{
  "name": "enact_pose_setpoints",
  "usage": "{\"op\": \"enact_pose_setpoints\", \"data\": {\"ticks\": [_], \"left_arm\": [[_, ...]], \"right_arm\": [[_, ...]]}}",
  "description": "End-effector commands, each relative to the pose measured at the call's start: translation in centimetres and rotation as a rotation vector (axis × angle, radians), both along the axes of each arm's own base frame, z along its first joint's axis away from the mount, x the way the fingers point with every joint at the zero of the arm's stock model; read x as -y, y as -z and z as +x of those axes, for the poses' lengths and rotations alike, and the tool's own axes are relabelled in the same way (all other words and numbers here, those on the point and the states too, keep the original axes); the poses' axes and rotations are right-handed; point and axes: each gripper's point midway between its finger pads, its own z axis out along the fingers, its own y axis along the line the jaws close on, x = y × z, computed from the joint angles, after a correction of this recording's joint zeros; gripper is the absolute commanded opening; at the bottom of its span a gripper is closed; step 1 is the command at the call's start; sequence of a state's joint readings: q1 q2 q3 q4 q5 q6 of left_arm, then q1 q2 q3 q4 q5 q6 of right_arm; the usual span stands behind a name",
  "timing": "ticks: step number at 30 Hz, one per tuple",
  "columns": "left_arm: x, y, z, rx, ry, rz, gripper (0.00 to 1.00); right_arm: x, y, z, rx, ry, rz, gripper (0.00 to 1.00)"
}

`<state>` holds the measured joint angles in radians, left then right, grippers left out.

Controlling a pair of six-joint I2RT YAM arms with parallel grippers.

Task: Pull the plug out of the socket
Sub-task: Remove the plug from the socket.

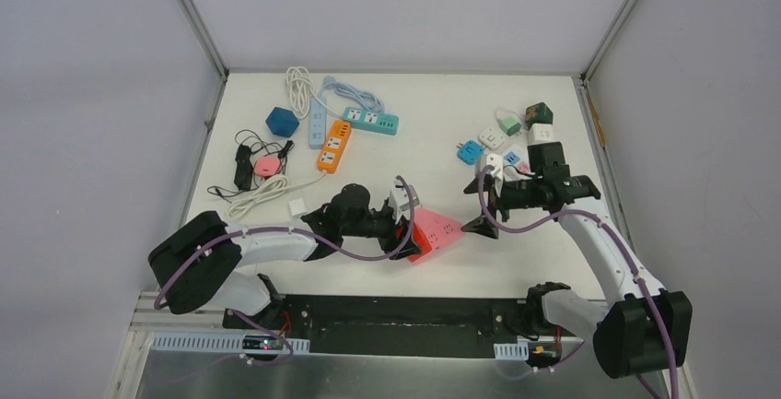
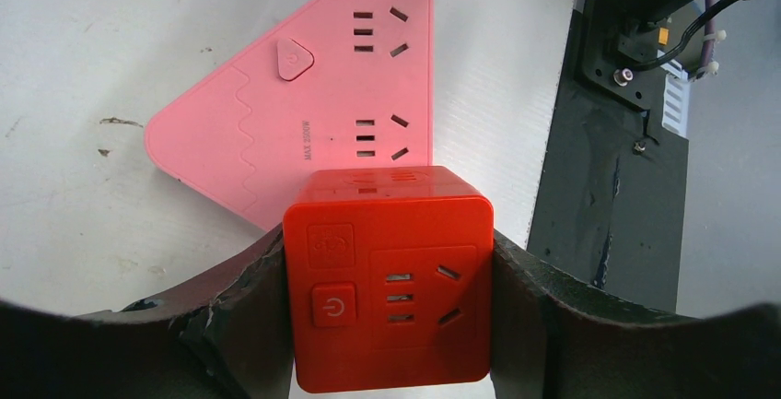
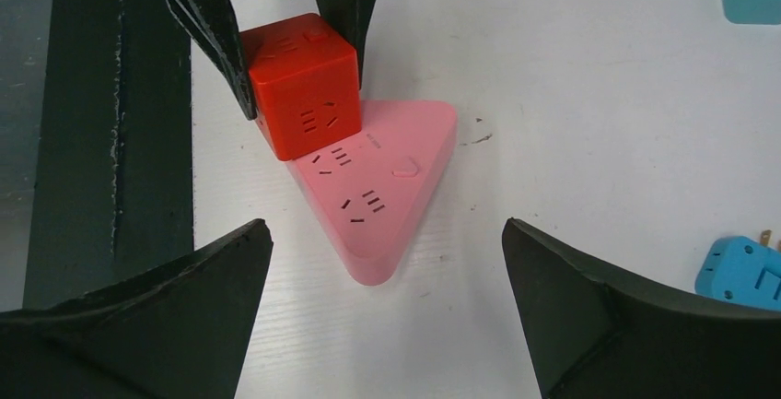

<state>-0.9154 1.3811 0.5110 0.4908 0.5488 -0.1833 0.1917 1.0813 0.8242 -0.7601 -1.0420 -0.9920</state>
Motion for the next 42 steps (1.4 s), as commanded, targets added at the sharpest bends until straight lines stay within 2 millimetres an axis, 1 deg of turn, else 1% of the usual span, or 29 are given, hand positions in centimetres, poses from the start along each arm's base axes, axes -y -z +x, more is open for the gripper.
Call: {"op": "enact_pose_setpoints", "data": {"ticks": [1,5,12,26,32,34,37,39,42], "left_arm": [[-0.9,0.8,-0.6,-0.072,-0.042,0.016,0.00],[-1.1,1.2,-0.6,-0.083,-0.052,0.026,0.00],[-0.9,1.5,-0.8,-0.088,-0.037,0.027,0.00],[-1.2,1.9,-0.9,-0.089,-0.041,0.034,0.00],[-1.0,1.6,-0.8,-0.078,-0.035,0.030,0.00],[-0.9,1.5,-0.8,-0.070,-0.025,0.030,0.00],[-1.0,1.3,-1.0,-0.056,-0.010,0.032,0.00],[-1.1,1.3,-0.9,-0.051,-0.011,0.044,0.00],[-1.3,1.4,-0.8,-0.042,-0.016,0.059,0.00]], "right_arm": [[-1.0,-0.8,-1.0,0.024,-0.088,0.025,1.00],[-1.4,-0.4,-1.4,0.003,-0.108,0.010,1.00],[-1.4,0.0,-1.4,-0.010,-0.113,0.001,1.00],[-1.8,0.9,-1.9,-0.050,-0.144,-0.021,1.00],[-2.3,1.7,-2.2,-0.075,-0.166,-0.038,1.00],[-2.4,2.5,-1.7,-0.077,-0.148,-0.067,1.00],[-2.3,3.2,0.5,-0.088,-0.046,-0.105,1.00],[-2.3,3.1,1.8,-0.110,0.028,-0.109,1.00],[-2.7,2.3,2.3,-0.215,0.084,-0.051,1.00]]}}
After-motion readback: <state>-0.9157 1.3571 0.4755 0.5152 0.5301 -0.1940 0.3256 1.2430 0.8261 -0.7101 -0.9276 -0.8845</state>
